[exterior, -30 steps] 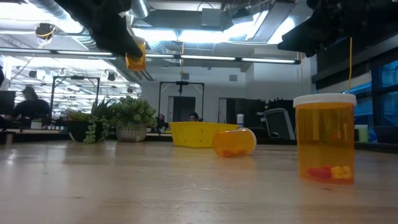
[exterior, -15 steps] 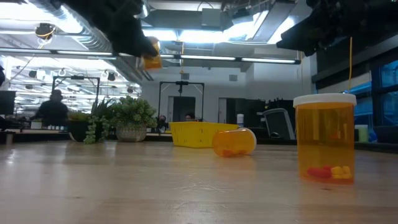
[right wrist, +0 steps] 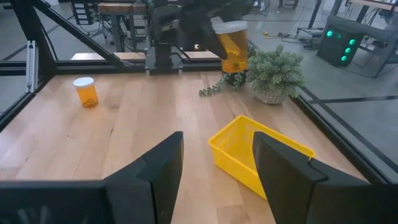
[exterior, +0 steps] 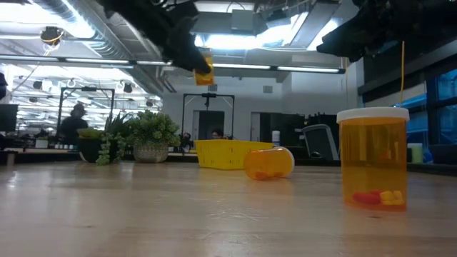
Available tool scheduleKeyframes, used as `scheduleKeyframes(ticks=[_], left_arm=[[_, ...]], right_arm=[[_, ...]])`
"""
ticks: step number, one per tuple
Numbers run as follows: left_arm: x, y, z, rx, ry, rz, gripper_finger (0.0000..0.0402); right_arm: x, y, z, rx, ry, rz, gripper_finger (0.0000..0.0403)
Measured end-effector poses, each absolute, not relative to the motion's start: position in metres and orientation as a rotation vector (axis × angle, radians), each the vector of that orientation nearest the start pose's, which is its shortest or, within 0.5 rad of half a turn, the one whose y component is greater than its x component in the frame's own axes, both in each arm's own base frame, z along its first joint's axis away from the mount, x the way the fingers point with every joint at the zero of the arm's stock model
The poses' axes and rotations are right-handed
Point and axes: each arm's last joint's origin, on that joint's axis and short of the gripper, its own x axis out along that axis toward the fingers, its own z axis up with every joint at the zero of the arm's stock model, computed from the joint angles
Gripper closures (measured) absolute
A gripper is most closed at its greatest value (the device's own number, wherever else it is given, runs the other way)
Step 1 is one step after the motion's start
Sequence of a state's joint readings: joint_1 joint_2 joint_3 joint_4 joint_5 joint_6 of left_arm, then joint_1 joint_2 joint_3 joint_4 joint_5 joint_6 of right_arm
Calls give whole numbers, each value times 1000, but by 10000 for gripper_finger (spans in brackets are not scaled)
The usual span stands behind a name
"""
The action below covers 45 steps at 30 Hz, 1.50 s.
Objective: Pick and place pill bottles into a basket
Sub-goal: Put the orange pill bottle into the yellow bin
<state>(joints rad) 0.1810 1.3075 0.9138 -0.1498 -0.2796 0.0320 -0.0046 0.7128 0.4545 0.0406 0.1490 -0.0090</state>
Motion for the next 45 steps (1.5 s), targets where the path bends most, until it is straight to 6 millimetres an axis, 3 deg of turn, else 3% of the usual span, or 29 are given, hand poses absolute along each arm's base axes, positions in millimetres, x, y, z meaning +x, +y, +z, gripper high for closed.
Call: scheduleKeyframes(ticks=[9,18,33,45], left_arm=[[288,72,283,66,545,333,242],[291,91,282,69,513,361,242],[332,137,215,33,529,382,242],[344,142,183,-10,567,385,242]], right_arm=[[167,-5,251,-25,218,-152,205],[167,-5,251,-25,218,-152,205],[167,-5,250,-25,220,-152,205],[167,-5,250,-28,221,-151,205]])
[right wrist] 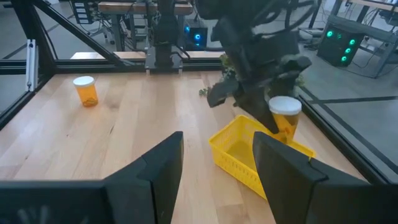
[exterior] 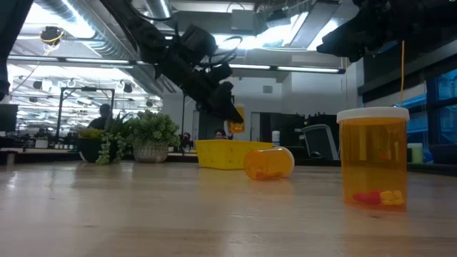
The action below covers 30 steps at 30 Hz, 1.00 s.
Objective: Pick and place pill bottles into a basket
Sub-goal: Put the orange pill bottle into the yellow bin
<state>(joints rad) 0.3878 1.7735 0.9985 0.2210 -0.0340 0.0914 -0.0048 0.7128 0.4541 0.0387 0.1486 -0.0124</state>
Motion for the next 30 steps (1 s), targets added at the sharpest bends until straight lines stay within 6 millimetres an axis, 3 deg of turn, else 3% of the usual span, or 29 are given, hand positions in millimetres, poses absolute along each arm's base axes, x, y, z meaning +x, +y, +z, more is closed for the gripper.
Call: scheduleKeyframes(ticks=[15,30], left_arm=[[354,145,147,-60,611,393,241],[355,144,145,-61,616,391,238]], right_arm=[[167,-5,250,-28,221,-151,205],[167,-5,250,-28,224,-151,205]])
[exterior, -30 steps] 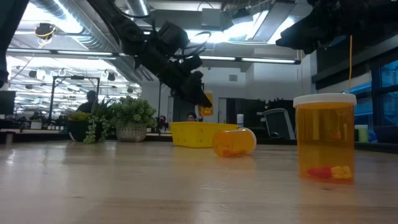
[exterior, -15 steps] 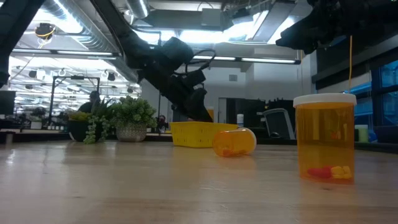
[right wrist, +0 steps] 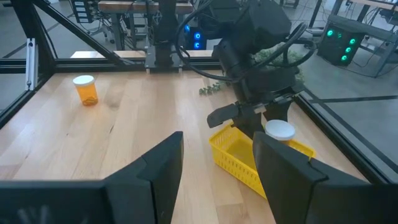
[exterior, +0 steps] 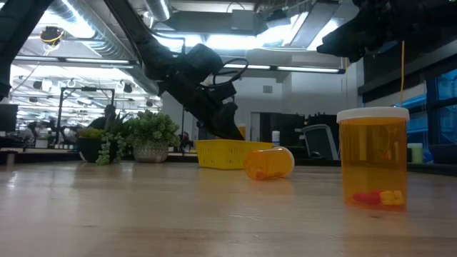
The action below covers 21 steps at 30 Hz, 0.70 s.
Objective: Pick and place pill bottles into a basket
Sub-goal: Put the orange pill bottle into the yellow bin
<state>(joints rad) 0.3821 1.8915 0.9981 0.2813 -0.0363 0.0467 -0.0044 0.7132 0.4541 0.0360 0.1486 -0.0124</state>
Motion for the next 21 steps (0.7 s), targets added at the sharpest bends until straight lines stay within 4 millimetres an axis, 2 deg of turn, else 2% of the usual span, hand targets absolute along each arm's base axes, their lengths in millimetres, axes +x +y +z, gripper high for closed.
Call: scheduleKeyframes(ticks=[21], left_arm=[[354,141,138,-59,666,402,238]], right_arm=[[167,-5,250,-28,224,-151,205]])
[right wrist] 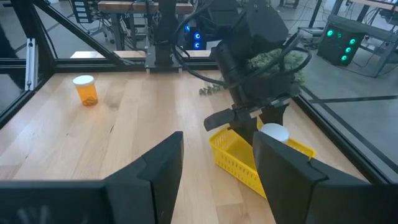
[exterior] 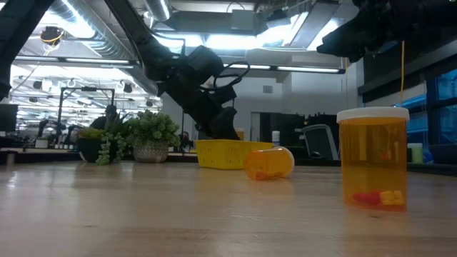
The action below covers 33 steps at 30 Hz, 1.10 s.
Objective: Pick and place pill bottles into a basket
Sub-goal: Put the orange pill bottle into the yellow bin
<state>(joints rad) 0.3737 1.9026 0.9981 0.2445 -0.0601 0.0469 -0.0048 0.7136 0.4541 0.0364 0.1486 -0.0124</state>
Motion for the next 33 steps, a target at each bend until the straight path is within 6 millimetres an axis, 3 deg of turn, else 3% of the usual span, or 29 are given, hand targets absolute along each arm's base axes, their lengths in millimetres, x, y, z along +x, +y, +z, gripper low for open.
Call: scheduleKeyframes(ticks=[17,33], left_arm=[[356,139,133,-46,669,393,236],[357,140,134,-56,656,399,178]], right_arm=[[167,-5,250,-47,225,-149,205],[167,-5,250,-45,226,-149,205]])
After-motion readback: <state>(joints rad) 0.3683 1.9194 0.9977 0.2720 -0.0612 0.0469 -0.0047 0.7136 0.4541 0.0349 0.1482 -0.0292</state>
